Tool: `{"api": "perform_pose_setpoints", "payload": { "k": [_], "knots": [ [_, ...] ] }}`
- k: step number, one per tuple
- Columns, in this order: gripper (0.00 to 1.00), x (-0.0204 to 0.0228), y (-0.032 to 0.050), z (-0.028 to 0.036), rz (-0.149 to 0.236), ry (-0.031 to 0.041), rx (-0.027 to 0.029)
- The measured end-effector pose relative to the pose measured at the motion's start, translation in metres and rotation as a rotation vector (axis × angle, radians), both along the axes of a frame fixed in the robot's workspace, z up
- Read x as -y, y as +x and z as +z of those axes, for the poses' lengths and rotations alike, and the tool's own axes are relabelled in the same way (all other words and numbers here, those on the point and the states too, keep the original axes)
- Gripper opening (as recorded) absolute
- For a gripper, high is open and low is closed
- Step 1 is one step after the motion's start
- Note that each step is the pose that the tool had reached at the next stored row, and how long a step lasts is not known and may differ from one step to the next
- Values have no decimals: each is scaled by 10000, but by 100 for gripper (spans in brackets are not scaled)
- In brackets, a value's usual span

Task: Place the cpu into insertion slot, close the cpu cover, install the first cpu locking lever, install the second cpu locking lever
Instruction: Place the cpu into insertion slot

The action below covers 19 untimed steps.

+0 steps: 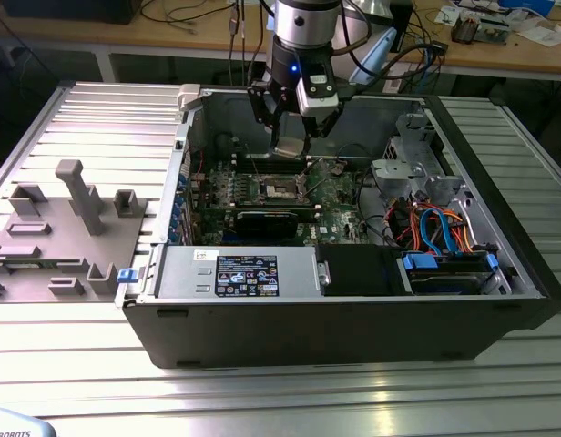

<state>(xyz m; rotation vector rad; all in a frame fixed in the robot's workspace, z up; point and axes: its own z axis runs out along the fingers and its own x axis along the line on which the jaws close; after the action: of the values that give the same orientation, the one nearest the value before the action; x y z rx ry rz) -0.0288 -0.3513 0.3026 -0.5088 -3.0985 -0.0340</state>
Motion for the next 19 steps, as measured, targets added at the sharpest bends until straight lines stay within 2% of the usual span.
{"api": "perform_pose_setpoints", "payload": {
  "k": [11, 19],
  "knots": [
    [55, 0, 0, -13, -268, -100, -1],
    [55, 0, 0, -22, -448, -146, -1]
  ]
}}
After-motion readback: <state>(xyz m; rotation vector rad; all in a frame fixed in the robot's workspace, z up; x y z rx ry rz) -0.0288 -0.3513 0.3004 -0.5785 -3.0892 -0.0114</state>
